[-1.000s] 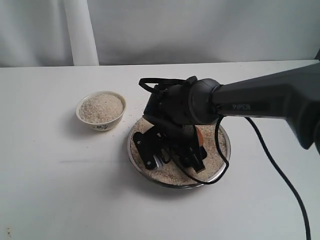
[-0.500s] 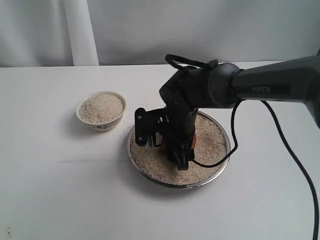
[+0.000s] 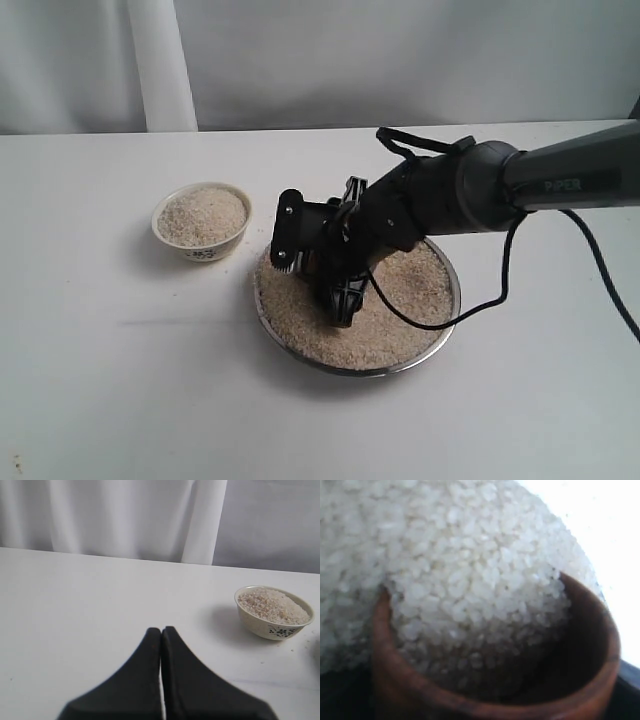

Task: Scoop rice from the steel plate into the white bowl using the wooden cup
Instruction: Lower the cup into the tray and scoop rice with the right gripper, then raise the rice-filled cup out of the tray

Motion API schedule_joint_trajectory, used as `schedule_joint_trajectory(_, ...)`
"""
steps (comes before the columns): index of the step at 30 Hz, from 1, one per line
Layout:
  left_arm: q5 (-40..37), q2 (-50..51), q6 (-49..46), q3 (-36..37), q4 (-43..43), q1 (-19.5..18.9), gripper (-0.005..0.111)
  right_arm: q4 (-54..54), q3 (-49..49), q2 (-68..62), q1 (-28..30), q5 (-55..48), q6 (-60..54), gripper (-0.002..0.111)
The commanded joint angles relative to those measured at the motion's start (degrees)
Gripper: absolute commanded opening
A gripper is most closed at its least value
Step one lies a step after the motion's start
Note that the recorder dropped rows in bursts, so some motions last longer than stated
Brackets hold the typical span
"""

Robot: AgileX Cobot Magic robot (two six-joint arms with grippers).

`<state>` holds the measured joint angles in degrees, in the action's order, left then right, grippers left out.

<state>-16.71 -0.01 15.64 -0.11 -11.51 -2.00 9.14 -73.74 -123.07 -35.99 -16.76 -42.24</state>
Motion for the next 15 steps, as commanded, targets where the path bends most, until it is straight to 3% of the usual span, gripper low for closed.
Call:
schedule_joint_trajectory(1,0.39,0.01,0.24,0.11,0.28,0.26,0.000,-2.19,3.11,-4.66,0.12,-3.33,-0.47,0.000)
schedule_joint_trajectory(7,0.39,0.01,0.24,0.11,0.28,0.26,0.000,-4.80,3.39,-3.80,1.31,-2.43,0.13,0.000)
schedule_joint_trajectory(15,0.39,0.01,0.11,0.11,0.28,0.26,0.000,-10.85,13.95,6.38,5.81,13.19,0.13,0.000)
